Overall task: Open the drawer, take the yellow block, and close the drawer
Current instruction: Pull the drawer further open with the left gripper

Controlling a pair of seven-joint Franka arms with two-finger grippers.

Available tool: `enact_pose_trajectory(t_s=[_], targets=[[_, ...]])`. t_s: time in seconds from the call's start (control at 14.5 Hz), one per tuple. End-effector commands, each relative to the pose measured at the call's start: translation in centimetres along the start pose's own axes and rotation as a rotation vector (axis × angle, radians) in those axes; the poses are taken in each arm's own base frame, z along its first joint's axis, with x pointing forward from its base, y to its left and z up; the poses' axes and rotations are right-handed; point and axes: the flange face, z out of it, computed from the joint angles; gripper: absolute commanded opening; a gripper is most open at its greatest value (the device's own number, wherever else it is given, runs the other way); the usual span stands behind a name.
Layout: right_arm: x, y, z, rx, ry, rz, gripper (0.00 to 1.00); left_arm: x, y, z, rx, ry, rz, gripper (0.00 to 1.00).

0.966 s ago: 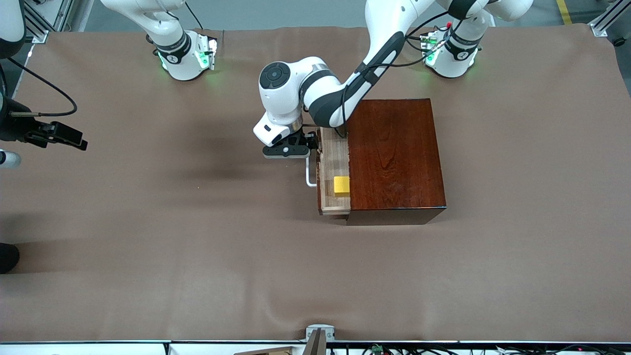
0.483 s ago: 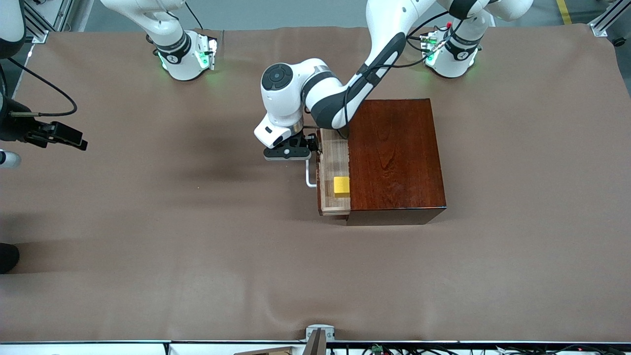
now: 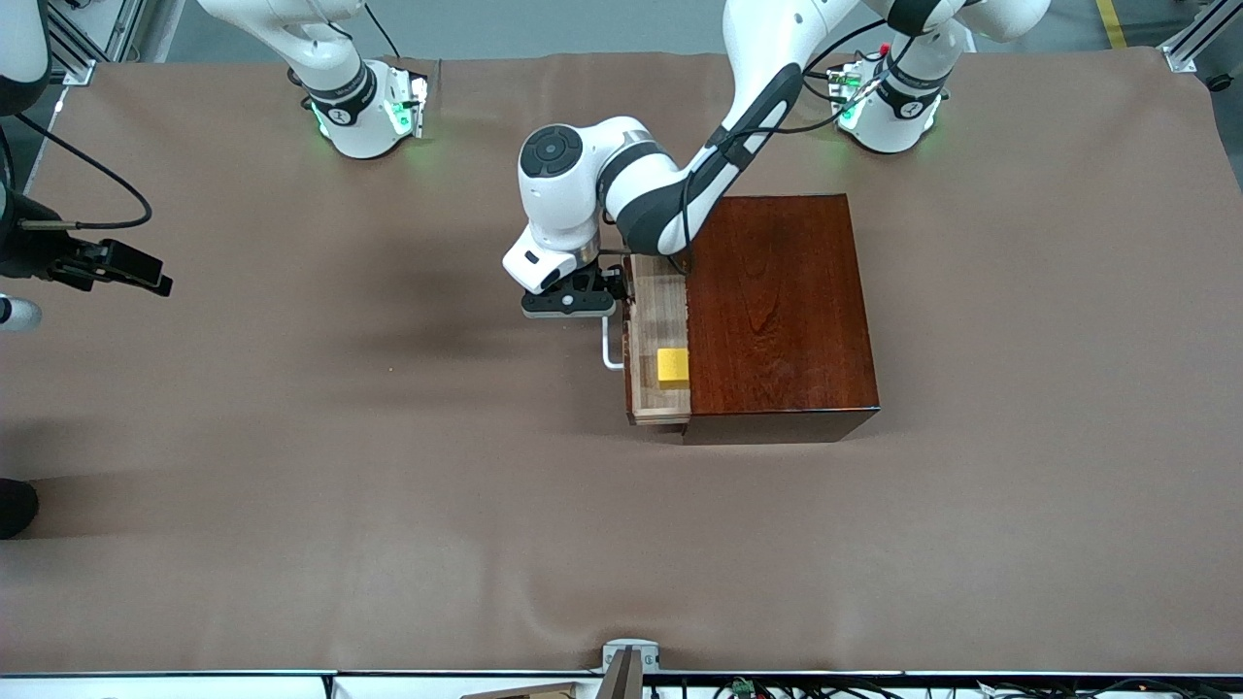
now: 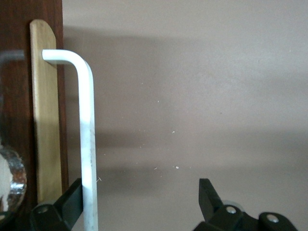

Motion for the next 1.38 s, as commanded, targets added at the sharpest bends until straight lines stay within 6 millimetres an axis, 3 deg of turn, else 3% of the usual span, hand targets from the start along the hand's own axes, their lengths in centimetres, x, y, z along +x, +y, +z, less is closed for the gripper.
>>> enact_pose_trajectory(t_s=[0.0,0.48,1.31], targets=[[-0.6,0.5,-0.3,-0.015,0.002,-0.002,1.00,2.1,2.2,-0.8,-0.181,0.113,0.038,1.00],[-0.6,0.5,-0.3,-0.015,0.002,-0.003,1.00,2.7,2.2,-0.1,-0.210,0.135,0.014,1.00],[-0.6,0.5,-0.3,-0.015,0.002,-0.003,1.00,1.1,3.8,-0.7,-0.265,0.139,-0.021,1.00]])
